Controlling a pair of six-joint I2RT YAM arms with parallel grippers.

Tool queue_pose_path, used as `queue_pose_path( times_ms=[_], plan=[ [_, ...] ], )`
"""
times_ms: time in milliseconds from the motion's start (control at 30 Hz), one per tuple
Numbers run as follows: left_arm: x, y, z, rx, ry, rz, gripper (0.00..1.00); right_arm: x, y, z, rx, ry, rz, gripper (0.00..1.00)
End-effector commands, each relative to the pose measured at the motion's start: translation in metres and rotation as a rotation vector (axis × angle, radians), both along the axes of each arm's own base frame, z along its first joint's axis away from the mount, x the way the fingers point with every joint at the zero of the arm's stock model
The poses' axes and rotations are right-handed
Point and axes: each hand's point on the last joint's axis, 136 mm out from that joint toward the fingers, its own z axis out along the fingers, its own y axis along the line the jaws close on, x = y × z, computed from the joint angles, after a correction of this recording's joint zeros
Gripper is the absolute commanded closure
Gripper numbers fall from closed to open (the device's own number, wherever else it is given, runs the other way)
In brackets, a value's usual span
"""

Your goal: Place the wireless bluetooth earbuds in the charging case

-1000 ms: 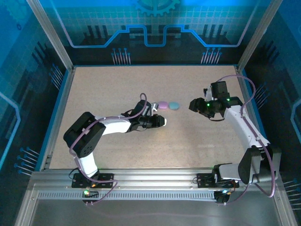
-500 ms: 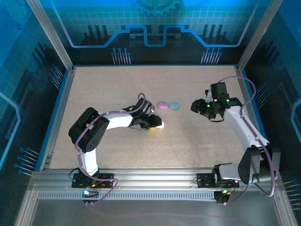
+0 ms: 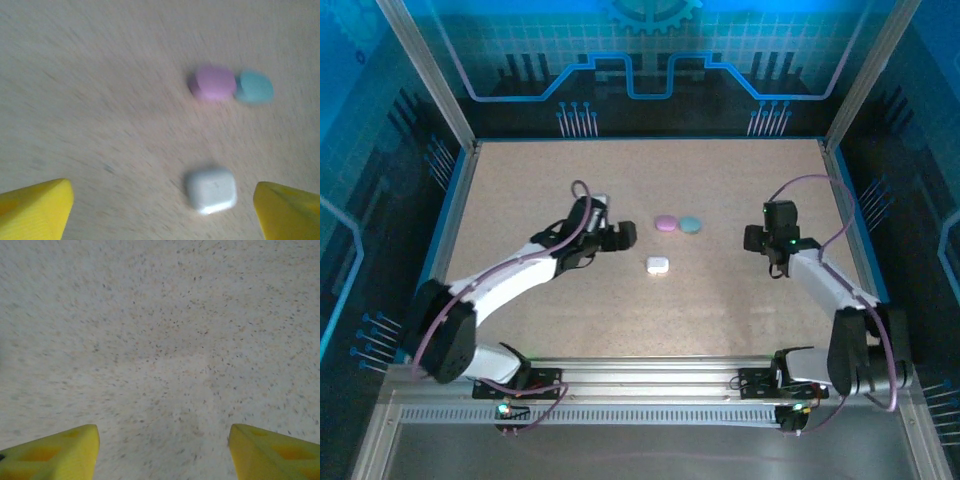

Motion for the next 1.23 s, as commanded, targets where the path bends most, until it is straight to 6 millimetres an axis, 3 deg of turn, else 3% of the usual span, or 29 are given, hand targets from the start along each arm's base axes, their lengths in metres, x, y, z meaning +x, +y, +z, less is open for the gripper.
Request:
queue_pose_path(
  times_ms=[0, 133, 167, 267, 367, 400, 433, 500, 633, 733, 833, 1200],
  plan=[
    [0.010, 0.084, 0.012, 0.295, -0.166, 0.168, 0.02, 0.047, 0.009, 0.026, -0.124, -0.262, 0.131, 0.30],
    [0.010, 0.138, 0.024, 0.333, -0.287, 0.263, 0.01, 0.054, 0.033, 0.017, -0.066, -0.392, 0.286, 0.31],
    [0.010, 0.147, 0.021, 0.344, -0.308, 0.264, 0.01, 0.053, 0.044, 0.012, -0.049, -0.424, 0.347, 0.32],
    [0.014, 0.171, 0.006, 0.382, -0.350, 0.307, 0.01, 0.048, 0.041, 0.004, 0.025, -0.466, 0.369, 0.30],
    [0.022, 0.175, -0.011, 0.366, -0.402, 0.277, 0.01, 0.051, 0.036, 0.004, 0.024, -0.462, 0.345, 0.28],
    [0.023, 0.177, -0.017, 0.366, -0.416, 0.285, 0.01, 0.050, 0.034, 0.002, 0.019, -0.441, 0.331, 0.21],
    [0.025, 0.178, -0.022, 0.361, -0.441, 0.281, 0.01, 0.051, 0.035, 0.003, 0.011, -0.453, 0.329, 0.00],
    [0.029, 0.179, -0.021, 0.351, -0.507, 0.277, 0.01, 0.051, 0.035, 0.003, 0.005, -0.452, 0.326, 0.00],
    [0.033, 0.179, -0.045, 0.279, -0.502, 0.233, 0.01, 0.051, 0.035, 0.003, 0.007, -0.449, 0.328, 0.00],
    [0.030, 0.173, -0.047, 0.255, -0.509, 0.185, 0.01, 0.051, 0.035, 0.003, 0.003, -0.449, 0.328, 0.00],
    [0.038, 0.199, -0.051, 0.269, -0.430, 0.323, 0.01, 0.051, 0.035, 0.002, 0.004, -0.447, 0.328, 0.00],
    [0.039, 0.196, -0.049, 0.289, -0.450, 0.319, 0.01, 0.051, 0.035, 0.002, 0.004, -0.447, 0.326, 0.00]
  ],
)
